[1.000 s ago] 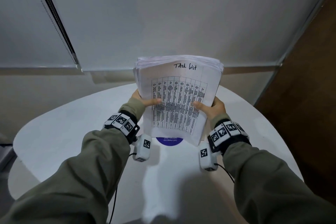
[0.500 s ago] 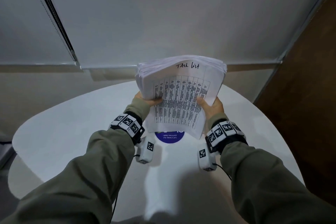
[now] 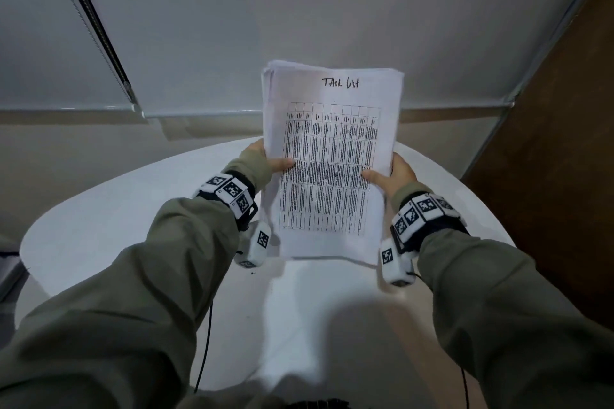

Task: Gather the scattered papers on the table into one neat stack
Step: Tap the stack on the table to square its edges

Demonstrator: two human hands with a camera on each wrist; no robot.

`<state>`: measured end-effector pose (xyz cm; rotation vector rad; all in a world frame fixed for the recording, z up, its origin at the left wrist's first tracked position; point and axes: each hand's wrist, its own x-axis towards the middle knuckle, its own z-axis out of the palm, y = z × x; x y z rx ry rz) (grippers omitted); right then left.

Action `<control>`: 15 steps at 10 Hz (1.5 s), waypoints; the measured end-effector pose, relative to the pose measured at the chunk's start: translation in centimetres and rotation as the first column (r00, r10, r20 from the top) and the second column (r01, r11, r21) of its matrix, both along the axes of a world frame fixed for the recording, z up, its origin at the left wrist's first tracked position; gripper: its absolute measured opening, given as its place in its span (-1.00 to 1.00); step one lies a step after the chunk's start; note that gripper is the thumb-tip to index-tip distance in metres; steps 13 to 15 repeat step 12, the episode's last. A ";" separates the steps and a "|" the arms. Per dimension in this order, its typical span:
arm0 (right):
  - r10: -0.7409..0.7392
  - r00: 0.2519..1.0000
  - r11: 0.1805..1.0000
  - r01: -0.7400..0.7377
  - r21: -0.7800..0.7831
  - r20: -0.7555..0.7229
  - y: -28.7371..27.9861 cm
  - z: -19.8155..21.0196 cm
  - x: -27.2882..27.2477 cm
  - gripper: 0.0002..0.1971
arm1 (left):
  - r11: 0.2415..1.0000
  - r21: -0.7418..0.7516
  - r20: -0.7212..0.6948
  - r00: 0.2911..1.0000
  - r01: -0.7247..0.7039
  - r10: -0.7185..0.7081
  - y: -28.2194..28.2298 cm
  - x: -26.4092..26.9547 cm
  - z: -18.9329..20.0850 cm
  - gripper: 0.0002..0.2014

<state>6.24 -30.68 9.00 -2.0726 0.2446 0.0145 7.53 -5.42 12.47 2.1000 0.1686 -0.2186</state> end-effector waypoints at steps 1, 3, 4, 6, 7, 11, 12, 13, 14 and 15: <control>0.035 0.985 0.996 -0.049 -0.076 -0.171 -0.6 -1.1 0.7 -0.34 | 0.985 0.157 -0.081 0.995 0.066 -0.054 0.0 0.0 -0.8 -0.42; 0.027 0.860 0.942 -0.192 -0.276 -0.509 0.1 -5.8 -0.6 -0.14 | 0.950 0.303 -0.280 0.960 0.082 0.006 0.0 -0.9 -6.8 -0.40; 0.013 0.820 0.910 -0.247 -0.334 -0.572 0.8 -7.5 -0.8 -0.13 | 0.928 0.365 -0.345 0.937 0.075 0.059 0.0 -1.1 -8.5 -0.35; 0.000 0.798 0.891 -0.274 -0.363 -0.602 1.0 -8.8 -0.6 -0.17 | 0.894 0.410 -0.411 0.911 0.183 0.002 0.1 -0.2 -9.8 -0.42; 0.047 0.802 0.913 -0.276 -0.301 -0.595 0.4 -9.5 0.1 -0.29 | 0.869 0.448 -0.423 0.906 0.209 0.000 0.3 0.2 -10.2 -0.59; 0.055 0.801 0.907 -0.290 -0.306 -0.597 -0.4 -10.7 0.6 -0.30 | 0.916 0.376 -0.433 0.900 0.138 0.042 1.1 0.8 -11.3 -0.60; 0.046 0.796 0.854 -0.344 -0.389 -0.604 0.0 -9.9 0.5 -0.37 | 0.951 0.295 -0.427 0.903 0.094 0.043 1.4 1.6 -13.1 -0.48; 0.046 0.796 0.854 -0.344 -0.389 -0.604 0.0 -9.9 0.5 -0.37 | 0.951 0.295 -0.427 0.903 0.094 0.043 1.4 1.6 -13.1 -0.48; 0.046 0.796 0.854 -0.344 -0.389 -0.604 0.0 -9.9 0.5 -0.37 | 0.951 0.295 -0.427 0.903 0.094 0.043 1.4 1.6 -13.1 -0.48; 0.046 0.796 0.854 -0.344 -0.389 -0.604 0.0 -9.9 0.5 -0.37 | 0.951 0.295 -0.427 0.903 0.094 0.043 1.4 1.6 -13.1 -0.48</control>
